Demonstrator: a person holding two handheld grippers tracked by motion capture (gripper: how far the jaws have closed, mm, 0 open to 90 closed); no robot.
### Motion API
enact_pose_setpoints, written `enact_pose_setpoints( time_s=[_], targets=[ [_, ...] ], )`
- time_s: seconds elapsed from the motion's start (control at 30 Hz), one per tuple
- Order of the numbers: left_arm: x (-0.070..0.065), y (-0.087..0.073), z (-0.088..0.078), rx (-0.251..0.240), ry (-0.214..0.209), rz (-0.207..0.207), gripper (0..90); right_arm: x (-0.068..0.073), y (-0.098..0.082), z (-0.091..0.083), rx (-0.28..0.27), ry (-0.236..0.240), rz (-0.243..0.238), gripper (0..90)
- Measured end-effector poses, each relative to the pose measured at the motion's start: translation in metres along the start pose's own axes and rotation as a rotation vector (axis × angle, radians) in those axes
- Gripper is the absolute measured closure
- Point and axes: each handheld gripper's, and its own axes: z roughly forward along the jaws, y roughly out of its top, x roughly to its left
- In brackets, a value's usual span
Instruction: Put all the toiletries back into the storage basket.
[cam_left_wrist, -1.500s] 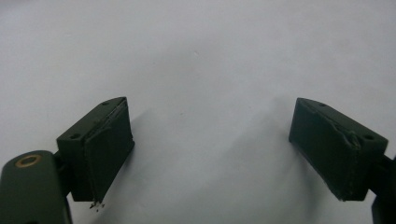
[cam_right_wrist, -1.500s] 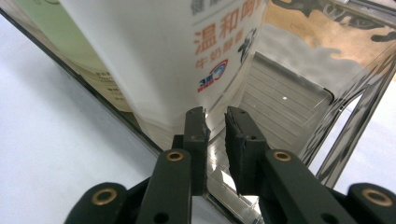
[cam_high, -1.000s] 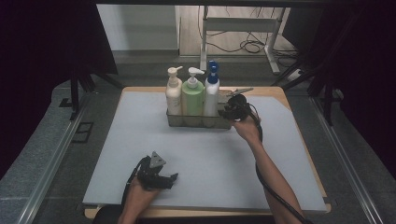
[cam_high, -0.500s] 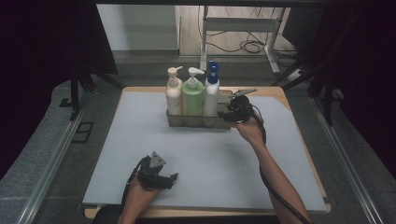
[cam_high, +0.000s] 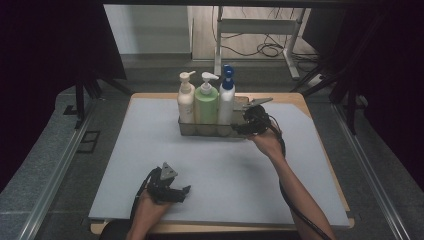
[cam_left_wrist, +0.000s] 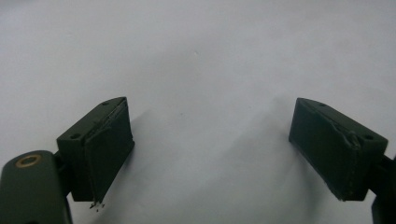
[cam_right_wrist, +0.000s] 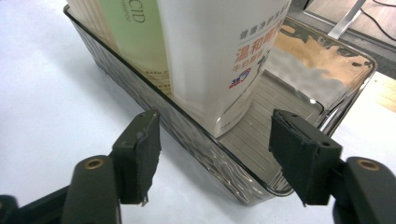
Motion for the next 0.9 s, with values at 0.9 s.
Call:
enact_pose_setpoints(
  time_s=[0.9],
  targets=[
    [0.0, 0.0, 0.0, 0.0, 0.0, -0.001, 12.9, 0.005, -0.021, -0.026, -0.003, 0.01, -0.037, 14.3]
  ],
)
